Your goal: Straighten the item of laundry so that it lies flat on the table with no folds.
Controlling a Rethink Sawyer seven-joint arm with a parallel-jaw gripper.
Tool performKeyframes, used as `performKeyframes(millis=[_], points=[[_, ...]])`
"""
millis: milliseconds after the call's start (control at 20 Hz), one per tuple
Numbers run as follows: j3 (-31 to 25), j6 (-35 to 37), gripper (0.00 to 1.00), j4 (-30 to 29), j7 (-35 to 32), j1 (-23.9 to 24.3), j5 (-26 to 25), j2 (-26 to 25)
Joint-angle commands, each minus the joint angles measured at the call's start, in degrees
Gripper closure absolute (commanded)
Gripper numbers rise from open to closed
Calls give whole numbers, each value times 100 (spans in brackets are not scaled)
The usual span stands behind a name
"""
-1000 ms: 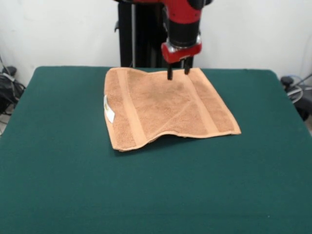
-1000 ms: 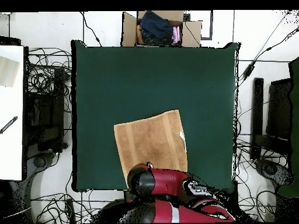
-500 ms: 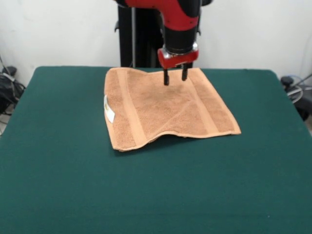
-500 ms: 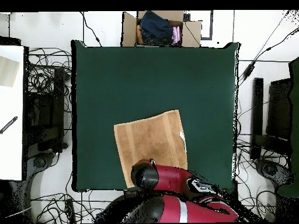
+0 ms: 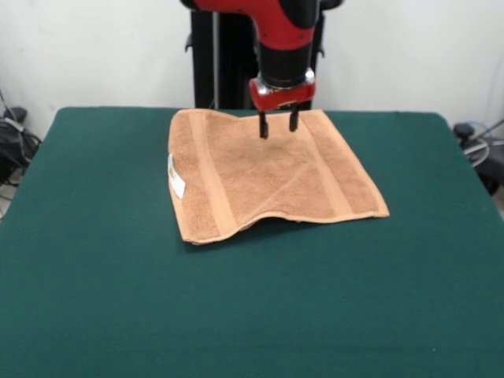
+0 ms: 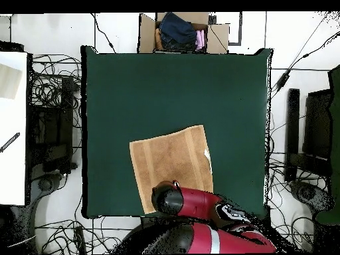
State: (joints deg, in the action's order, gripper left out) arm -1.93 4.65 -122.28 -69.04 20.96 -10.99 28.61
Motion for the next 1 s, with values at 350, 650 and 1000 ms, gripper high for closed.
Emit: performKeyframes(millis=[350,650,1000], points=[[-14,1,0,1012,-1266,-170,532,-447],[-144,186,0,1289,-1057,-4,503,-636],[-270,107,0,1472,-999,129,440,-888]])
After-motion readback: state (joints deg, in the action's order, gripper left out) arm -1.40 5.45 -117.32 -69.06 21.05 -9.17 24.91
